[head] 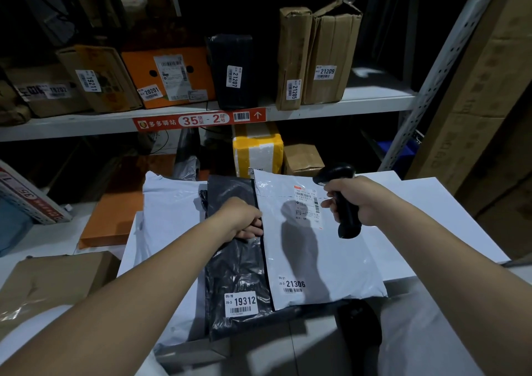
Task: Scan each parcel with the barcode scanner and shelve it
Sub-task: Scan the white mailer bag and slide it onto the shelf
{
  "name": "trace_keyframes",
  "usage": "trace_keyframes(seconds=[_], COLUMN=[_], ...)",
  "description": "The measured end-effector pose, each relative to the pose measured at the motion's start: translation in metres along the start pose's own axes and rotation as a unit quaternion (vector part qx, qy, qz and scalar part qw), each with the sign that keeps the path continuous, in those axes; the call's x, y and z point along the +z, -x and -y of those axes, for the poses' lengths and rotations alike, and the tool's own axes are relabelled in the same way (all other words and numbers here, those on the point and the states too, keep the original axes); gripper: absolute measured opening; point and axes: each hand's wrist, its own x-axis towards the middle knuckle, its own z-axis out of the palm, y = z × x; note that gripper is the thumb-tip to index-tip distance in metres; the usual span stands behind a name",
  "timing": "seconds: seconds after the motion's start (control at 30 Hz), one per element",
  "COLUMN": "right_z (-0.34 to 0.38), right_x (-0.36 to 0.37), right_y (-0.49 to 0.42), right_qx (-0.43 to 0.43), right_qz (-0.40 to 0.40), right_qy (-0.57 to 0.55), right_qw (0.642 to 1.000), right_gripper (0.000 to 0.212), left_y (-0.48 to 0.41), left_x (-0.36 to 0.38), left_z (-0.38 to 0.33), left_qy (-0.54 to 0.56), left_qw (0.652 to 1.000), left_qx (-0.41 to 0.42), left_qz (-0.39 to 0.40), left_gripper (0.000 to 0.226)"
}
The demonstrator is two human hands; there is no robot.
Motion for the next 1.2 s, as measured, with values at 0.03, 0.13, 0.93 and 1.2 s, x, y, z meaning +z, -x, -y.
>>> trace_keyframes(seconds=[0.03,0.13,0.93,1.2], right_z=[0.000,0.000,-0.018,-0.023], right_x=[0.000,0.001,0.008,0.029], right_y=[-0.001,-0.001,0.003,0.004], right_qx=[-0.001,-0.006,-0.057,-0.038], right_qz=[0.000,0.003,-0.040,0.004], right_qy=[0.000,0.011,0.023,-0.085], right_qw=[1.000,1.000,0.997,0.996], right_gripper=[0.013,0.014,0.013,0.028], left_y=[0.001,0.001,0.025,0.045], left_x=[0.004,0.015,-0.040,-0.088], left_z=[0.002,0.008,-0.020,-0.037], left_qy=[-0.013,-0.109,0.262,0.335], left_qw=[1.000,0.993,0.953,0.919], left_qx=[-0.001,0.014,0.150,0.208], left_qz=[-0.002,-0.044,0.006,0.004], left_gripper=[0.026,0.028,0.011,0.011])
